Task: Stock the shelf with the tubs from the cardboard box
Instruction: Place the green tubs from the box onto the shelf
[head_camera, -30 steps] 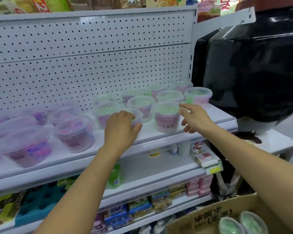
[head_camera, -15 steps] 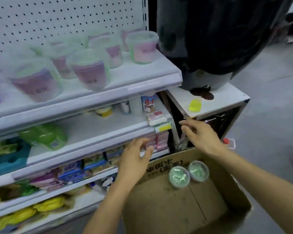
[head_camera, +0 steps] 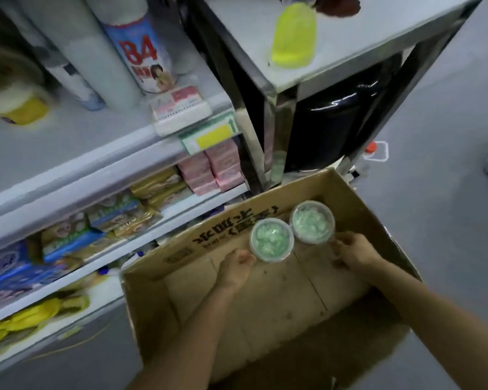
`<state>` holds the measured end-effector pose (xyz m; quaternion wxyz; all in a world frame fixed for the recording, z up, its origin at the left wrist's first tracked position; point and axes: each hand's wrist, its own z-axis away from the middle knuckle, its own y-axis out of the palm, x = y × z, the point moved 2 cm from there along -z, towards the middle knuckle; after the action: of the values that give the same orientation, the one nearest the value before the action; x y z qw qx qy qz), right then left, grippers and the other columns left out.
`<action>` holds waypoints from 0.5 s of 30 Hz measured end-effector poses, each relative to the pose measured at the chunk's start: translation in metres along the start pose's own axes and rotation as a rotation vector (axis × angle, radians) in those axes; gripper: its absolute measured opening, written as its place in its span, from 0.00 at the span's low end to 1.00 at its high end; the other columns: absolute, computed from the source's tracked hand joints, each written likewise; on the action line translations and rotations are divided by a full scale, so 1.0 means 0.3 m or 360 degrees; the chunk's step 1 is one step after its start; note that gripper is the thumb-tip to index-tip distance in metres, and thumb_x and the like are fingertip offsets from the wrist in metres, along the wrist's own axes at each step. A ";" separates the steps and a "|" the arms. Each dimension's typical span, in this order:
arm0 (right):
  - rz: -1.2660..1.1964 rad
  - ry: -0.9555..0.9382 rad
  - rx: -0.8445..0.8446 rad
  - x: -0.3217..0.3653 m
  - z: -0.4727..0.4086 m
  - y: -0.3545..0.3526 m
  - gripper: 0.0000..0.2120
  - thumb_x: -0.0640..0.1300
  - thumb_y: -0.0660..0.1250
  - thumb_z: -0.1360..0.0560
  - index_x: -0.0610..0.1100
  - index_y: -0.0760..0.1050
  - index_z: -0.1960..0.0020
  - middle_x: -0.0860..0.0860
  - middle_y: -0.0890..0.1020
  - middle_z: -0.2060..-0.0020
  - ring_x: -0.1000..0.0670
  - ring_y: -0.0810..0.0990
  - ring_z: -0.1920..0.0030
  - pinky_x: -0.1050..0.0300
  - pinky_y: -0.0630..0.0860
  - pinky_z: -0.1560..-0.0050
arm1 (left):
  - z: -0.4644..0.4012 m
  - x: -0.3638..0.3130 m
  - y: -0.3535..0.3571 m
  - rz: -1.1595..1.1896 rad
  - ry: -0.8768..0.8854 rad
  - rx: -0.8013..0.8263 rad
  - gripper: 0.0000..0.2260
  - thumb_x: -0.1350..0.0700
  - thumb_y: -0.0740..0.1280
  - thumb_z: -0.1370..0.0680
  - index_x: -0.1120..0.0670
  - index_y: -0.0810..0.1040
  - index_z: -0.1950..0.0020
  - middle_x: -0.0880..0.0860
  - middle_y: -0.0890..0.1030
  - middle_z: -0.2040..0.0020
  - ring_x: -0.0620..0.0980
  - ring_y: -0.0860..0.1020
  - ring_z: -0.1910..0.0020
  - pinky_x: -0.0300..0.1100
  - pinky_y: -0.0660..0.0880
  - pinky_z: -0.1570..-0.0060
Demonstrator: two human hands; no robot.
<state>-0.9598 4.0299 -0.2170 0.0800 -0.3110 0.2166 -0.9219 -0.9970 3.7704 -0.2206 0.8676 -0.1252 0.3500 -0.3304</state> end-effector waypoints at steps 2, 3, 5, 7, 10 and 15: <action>-0.0160 0.0110 -0.0004 -0.040 -0.066 0.034 0.15 0.41 0.67 0.24 0.31 0.74 0.42 0.37 0.80 0.56 0.36 0.82 0.59 0.40 0.80 0.56 | -0.081 0.031 0.052 0.0102 -0.0176 0.0016 0.15 0.48 0.64 0.23 0.57 0.78 0.44 0.56 0.81 0.45 0.56 0.79 0.47 0.43 0.75 0.48; -0.0269 0.0161 -0.0008 -0.050 -0.093 0.053 0.16 0.40 0.67 0.24 0.30 0.73 0.42 0.37 0.80 0.58 0.37 0.81 0.62 0.42 0.80 0.60 | -0.120 0.050 0.081 0.0142 -0.0246 0.0017 0.17 0.46 0.63 0.24 0.57 0.78 0.44 0.58 0.81 0.45 0.57 0.79 0.47 0.46 0.76 0.46; -0.0430 0.0270 -0.0034 -0.051 -0.139 0.085 0.17 0.43 0.65 0.22 0.32 0.72 0.39 0.40 0.79 0.62 0.42 0.79 0.67 0.52 0.78 0.72 | -0.178 0.072 0.131 0.0153 -0.0272 0.0051 0.21 0.41 0.62 0.24 0.57 0.77 0.41 0.57 0.80 0.44 0.58 0.79 0.46 0.49 0.76 0.45; -0.0598 0.0351 -0.0023 -0.045 -0.179 0.115 0.17 0.45 0.63 0.21 0.36 0.69 0.37 0.40 0.80 0.62 0.43 0.80 0.67 0.55 0.76 0.73 | -0.205 0.064 0.159 0.0089 -0.0218 0.0105 0.22 0.40 0.61 0.23 0.56 0.77 0.41 0.55 0.80 0.47 0.55 0.79 0.48 0.44 0.74 0.51; -0.0764 0.0444 -0.0066 -0.039 -0.222 0.141 0.18 0.46 0.62 0.20 0.36 0.68 0.35 0.40 0.80 0.62 0.45 0.80 0.68 0.56 0.77 0.76 | -0.241 0.064 0.168 0.0234 -0.0227 0.0027 0.21 0.43 0.63 0.23 0.59 0.78 0.43 0.57 0.82 0.50 0.55 0.80 0.52 0.46 0.77 0.52; -0.0897 0.0412 -0.0246 0.001 -0.191 0.130 0.17 0.40 0.64 0.22 0.40 0.68 0.35 0.42 0.76 0.64 0.47 0.74 0.70 0.57 0.73 0.76 | -0.204 0.066 0.141 0.0568 -0.0267 0.0031 0.17 0.44 0.66 0.25 0.56 0.80 0.47 0.56 0.83 0.50 0.55 0.82 0.53 0.47 0.80 0.57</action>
<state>-0.9944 4.0149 -0.2753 -0.2306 -0.2439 0.1996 -0.9206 -1.0082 3.7899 -0.2941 0.9397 -0.0797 0.2899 -0.1632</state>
